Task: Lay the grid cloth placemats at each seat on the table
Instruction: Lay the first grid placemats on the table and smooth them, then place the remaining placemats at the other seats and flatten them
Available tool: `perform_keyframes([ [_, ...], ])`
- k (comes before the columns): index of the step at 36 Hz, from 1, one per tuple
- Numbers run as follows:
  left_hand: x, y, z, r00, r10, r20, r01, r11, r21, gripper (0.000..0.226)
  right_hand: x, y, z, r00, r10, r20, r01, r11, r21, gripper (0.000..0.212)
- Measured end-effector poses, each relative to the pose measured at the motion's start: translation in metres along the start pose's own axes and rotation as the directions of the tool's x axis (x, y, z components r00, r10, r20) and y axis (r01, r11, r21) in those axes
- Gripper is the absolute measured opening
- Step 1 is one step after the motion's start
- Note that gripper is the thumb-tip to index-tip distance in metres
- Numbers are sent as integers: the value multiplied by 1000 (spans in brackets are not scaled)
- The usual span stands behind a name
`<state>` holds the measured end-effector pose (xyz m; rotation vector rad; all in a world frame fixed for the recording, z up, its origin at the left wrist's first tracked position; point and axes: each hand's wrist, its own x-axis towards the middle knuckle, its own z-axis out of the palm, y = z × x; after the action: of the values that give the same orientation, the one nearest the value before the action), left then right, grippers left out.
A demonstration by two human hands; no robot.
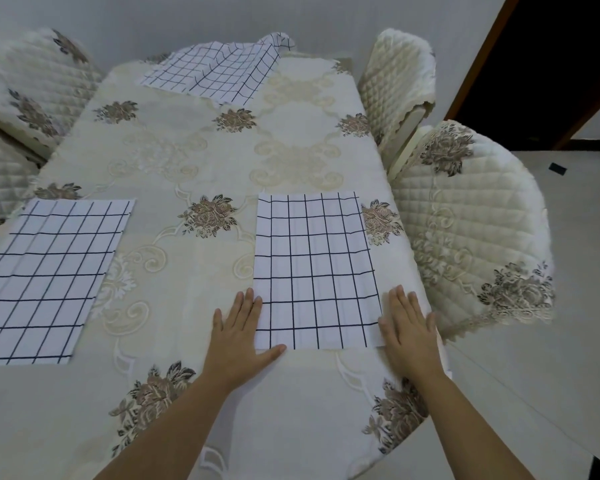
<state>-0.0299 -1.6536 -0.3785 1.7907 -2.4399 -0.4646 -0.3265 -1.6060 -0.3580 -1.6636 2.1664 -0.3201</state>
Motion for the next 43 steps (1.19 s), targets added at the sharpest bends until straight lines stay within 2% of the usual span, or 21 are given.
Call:
perform_keyframes([
  [4,-1,6,-12,998,-56,40,60,994,-95,109,-1,-10,-4,998,61,-16,-61,998,31,53],
  [6,0,14,-20,992,-126,6,125,966,-227,91,-2,-17,-8,992,100,-78,-91,990,109,44],
  [8,2,26,-28,974,-214,-69,174,911,-375,64,-4,-29,-15,987,110,-113,-80,967,243,36],
  [10,6,41,-42,950,-297,-94,200,813,-547,37,-9,-45,-24,985,114,-126,-62,931,360,33],
  [11,8,49,-50,942,-327,-78,209,752,-625,31,-12,-53,-28,983,127,-132,-60,905,422,32],
  [14,8,72,-77,930,-365,36,253,568,-783,27,-26,-80,-42,972,200,-123,-81,778,622,29],
  [18,-4,96,-110,950,-298,99,214,383,-899,25,-44,-111,-59,954,282,-103,-82,577,813,27],
  [24,-46,113,-139,971,-182,154,206,319,-925,24,-83,-134,-81,931,334,-150,-2,416,909,32],
  [28,-69,129,-138,976,-127,179,212,333,-919,26,-110,-130,-95,904,386,-183,31,368,929,34],
  [32,-85,154,-135,977,-8,211,200,360,-911,26,-131,-117,-109,876,439,-202,55,325,944,33],
  [36,-83,177,-138,974,82,210,159,412,-897,28,-142,-96,-123,841,497,-213,59,307,950,33],
  [43,-56,249,-143,973,151,175,109,370,-923,26,-146,-30,-160,787,532,-314,126,359,925,29],
])
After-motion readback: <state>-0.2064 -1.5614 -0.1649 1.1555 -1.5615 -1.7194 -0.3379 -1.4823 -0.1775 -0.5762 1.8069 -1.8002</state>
